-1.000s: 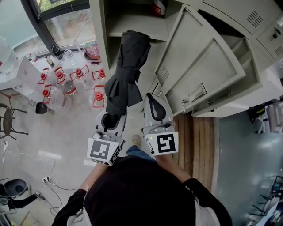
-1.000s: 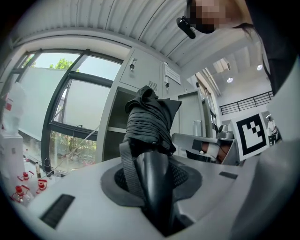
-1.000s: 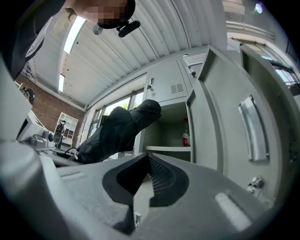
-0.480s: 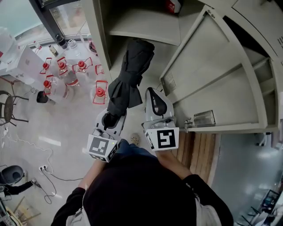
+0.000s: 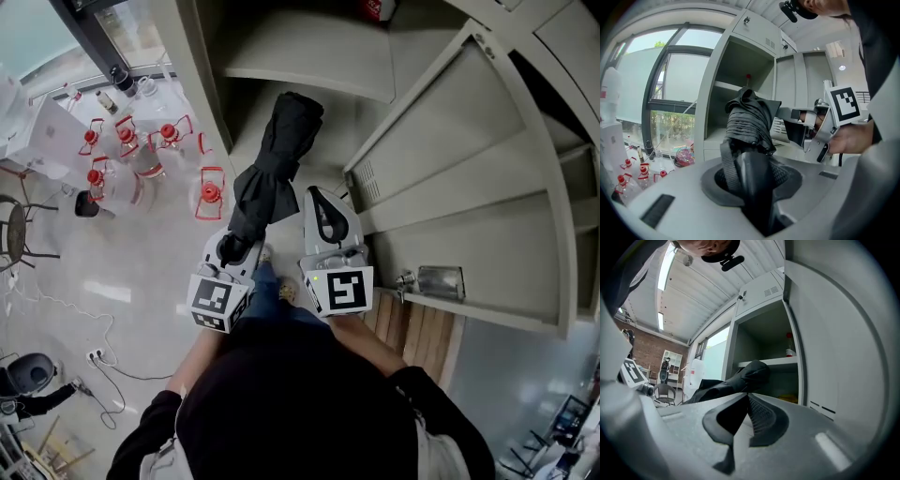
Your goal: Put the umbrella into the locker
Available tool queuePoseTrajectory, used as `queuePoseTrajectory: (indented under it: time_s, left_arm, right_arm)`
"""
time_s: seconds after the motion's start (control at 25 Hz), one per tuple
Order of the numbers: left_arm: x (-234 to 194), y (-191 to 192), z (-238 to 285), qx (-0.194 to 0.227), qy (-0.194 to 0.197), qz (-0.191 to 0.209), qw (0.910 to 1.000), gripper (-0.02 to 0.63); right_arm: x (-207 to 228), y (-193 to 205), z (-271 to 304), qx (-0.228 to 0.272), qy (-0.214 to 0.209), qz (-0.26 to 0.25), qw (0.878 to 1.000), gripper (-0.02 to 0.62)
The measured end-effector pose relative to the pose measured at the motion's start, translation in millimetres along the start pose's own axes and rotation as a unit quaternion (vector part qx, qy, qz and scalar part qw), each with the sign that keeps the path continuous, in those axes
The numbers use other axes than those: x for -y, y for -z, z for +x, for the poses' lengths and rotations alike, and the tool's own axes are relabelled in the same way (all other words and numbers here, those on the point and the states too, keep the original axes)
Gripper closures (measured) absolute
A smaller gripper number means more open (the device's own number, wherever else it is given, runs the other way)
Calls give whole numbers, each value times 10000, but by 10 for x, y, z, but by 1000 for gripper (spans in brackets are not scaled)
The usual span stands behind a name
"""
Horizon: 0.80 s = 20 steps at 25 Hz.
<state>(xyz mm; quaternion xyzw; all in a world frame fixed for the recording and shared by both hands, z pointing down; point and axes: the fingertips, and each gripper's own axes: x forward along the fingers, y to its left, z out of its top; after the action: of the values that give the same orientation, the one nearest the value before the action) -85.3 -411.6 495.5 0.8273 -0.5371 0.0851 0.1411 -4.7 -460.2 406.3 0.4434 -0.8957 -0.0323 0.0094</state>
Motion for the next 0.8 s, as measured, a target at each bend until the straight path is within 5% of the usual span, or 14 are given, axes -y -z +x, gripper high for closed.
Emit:
queuePoseTrajectory:
  time_s: [0.8]
  left_arm:
    - [-254, -350, 996, -498, 626, -350, 9962, 499]
  right_arm:
    - [463, 109, 475, -226, 819, 157, 9963, 594]
